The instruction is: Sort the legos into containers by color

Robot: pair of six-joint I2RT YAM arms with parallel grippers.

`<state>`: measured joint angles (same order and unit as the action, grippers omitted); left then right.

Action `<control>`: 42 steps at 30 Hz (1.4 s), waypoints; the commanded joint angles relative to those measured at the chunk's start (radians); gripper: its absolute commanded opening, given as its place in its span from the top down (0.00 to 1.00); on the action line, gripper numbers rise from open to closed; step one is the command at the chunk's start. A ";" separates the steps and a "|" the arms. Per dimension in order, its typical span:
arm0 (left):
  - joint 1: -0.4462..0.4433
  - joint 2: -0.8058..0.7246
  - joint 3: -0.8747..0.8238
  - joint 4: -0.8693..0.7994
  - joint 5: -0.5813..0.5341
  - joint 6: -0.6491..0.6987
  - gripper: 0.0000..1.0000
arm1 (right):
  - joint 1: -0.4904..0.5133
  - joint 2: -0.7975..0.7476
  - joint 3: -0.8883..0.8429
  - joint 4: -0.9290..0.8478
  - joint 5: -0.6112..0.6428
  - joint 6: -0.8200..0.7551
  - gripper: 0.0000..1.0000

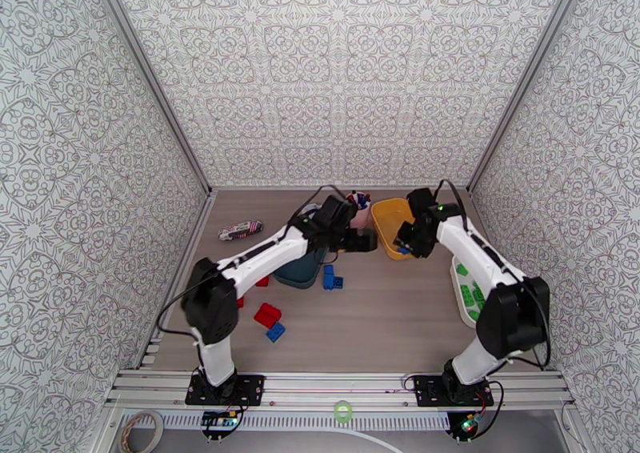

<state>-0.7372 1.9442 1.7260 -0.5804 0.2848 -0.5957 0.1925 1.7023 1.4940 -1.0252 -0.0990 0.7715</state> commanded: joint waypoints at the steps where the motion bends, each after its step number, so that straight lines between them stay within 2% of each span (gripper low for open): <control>1: -0.017 0.086 0.155 -0.116 -0.001 0.080 0.01 | -0.061 0.094 0.093 -0.001 -0.072 -0.063 0.76; 6: -0.021 0.145 0.278 -0.170 -0.032 0.085 0.01 | -0.108 0.239 0.265 -0.051 -0.087 -0.106 0.72; 11: -0.015 0.121 0.278 -0.205 -0.134 0.085 0.01 | -0.114 0.322 0.385 -0.093 -0.090 -0.139 0.55; 15: 0.005 0.062 0.211 -0.204 -0.189 0.074 0.01 | -0.113 0.320 0.397 -0.095 -0.082 -0.149 0.42; 21: 0.055 -0.080 0.035 -0.166 -0.246 0.033 0.01 | -0.078 0.253 0.350 -0.085 -0.059 -0.173 0.35; 32: 0.219 -0.376 -0.341 -0.122 -0.290 -0.072 0.01 | 0.175 0.140 0.263 -0.087 0.036 -0.191 0.32; 38: 0.320 -0.522 -0.512 -0.107 -0.268 -0.112 0.01 | 0.318 0.186 0.219 -0.043 -0.003 -0.125 0.35; 42: 0.343 -0.592 -0.575 -0.119 -0.263 -0.113 0.01 | 0.382 0.256 0.224 -0.013 -0.018 -0.075 0.40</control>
<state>-0.4011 1.4052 1.1839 -0.7071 0.0170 -0.6865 0.5480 1.9030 1.7313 -1.0706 -0.1017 0.6426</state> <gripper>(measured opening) 0.993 0.607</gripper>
